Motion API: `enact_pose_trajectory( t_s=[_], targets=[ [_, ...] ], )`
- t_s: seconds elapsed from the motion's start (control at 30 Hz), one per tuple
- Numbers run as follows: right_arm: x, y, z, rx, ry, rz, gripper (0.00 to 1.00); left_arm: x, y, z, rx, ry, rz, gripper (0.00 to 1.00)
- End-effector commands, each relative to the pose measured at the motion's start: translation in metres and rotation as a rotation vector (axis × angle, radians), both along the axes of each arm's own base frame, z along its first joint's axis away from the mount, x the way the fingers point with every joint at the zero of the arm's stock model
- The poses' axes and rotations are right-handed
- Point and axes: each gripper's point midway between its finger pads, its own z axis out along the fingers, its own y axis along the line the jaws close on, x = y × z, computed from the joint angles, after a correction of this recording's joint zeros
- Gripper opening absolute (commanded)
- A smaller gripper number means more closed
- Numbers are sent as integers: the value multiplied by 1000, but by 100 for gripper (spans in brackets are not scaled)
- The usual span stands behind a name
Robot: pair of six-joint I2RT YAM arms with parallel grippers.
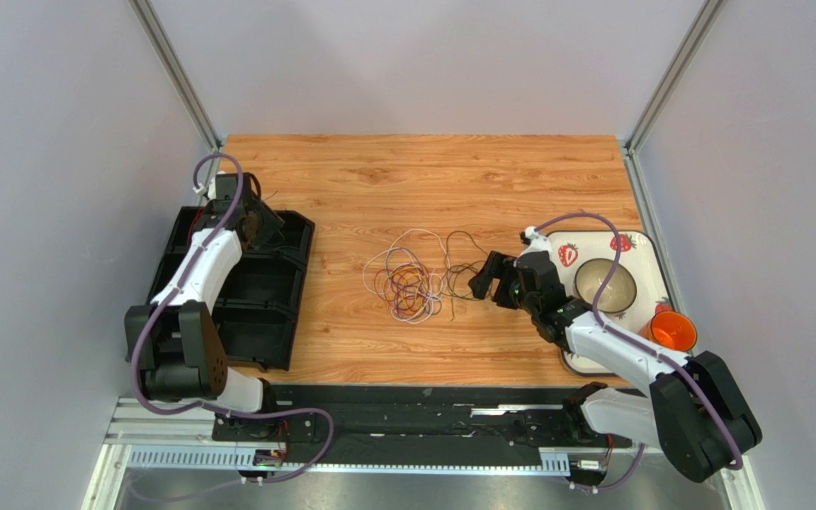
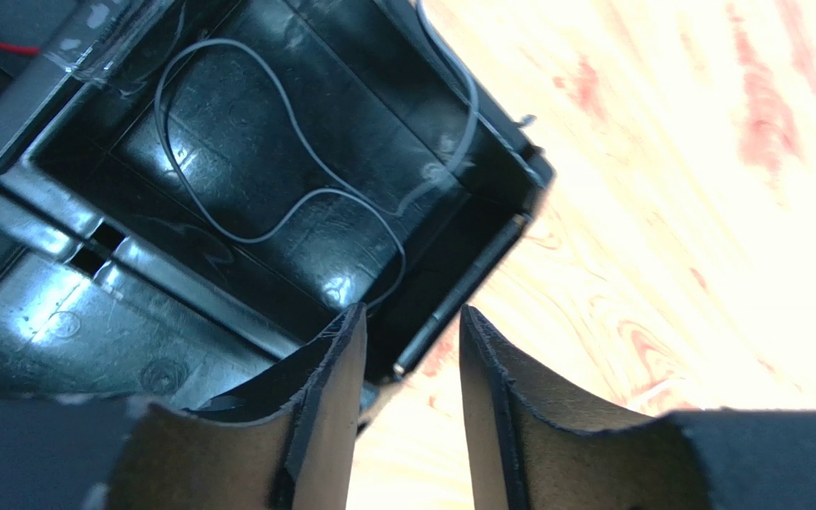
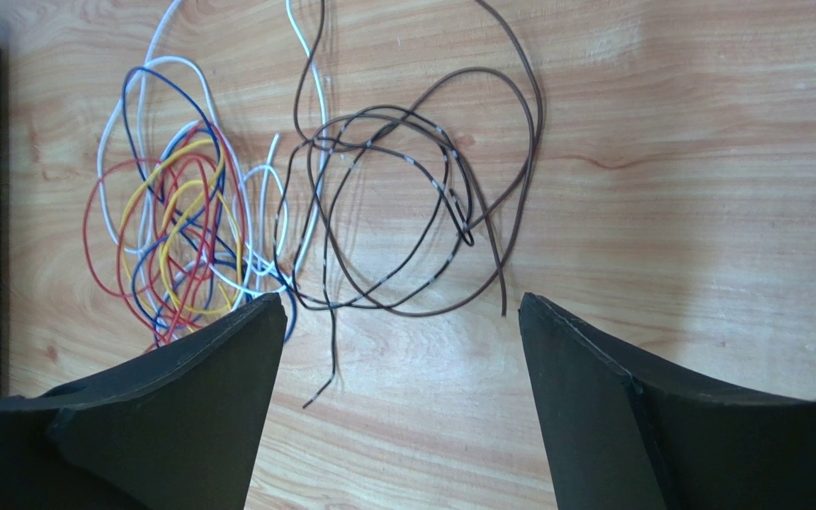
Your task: Untangle the cables
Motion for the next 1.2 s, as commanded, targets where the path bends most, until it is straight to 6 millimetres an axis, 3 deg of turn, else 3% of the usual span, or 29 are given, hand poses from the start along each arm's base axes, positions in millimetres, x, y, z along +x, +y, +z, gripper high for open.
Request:
enact_pose_trajectory(
  t_s=[0.0,0.03,0.07,0.1,0.13,0.17,0.2,0.27,0.3,0.37,0.4,0.47,0.67,0.77,0.87,0.9,0.93,1.03,1.17],
  targets=[
    [9,30,45,-8,-99,98,85,-2,-3,36,26,-77,-69,47],
    [-1,29,30,-81,-19,110,85,-9,-3,40,29,-61,-78,47],
    [-7,44,34,-103,-7,149,85,-14,-5,53,32,-88,-86,47],
    [3,53,53,-121,-29,131,84,-19,-6,58,37,-95,-101,48],
    [-2,56,41,-172,37,137,84,-26,-8,60,36,-98,-114,48],
    [-6,69,40,-188,53,163,84,-32,-16,75,19,-144,-148,48],
    [2,81,54,-174,38,162,84,-36,-20,81,15,-161,-181,47],
    [-1,93,33,-208,129,168,84,-53,-31,93,-5,-171,-246,47],
    [5,106,43,-190,122,174,84,-60,-35,96,-9,-169,-267,47],
    [4,118,22,-234,187,189,83,-79,-47,102,-15,-180,-333,47],
    [11,126,26,-237,182,178,82,-87,-51,103,-16,-183,-363,47],
    [7,126,6,-297,252,153,82,-107,-58,105,-5,-188,-423,47],
    [8,146,-4,-311,290,139,75,-148,-60,109,87,-233,-516,47],
    [7,156,-5,-322,288,151,67,-159,-59,102,110,-255,-518,47],
    [7,158,-8,-359,280,147,54,-164,-67,112,106,-324,-553,46],
    [7,158,-9,-366,284,150,47,-163,-67,113,113,-340,-553,46],
    [7,158,-13,-372,289,150,29,-163,-65,113,117,-343,-542,46],
    [7,156,-17,-404,303,150,0,-160,-67,110,110,-323,-555,46],
    [11,165,0,-388,278,186,0,-158,-67,106,101,-302,-557,45]
  ],
)
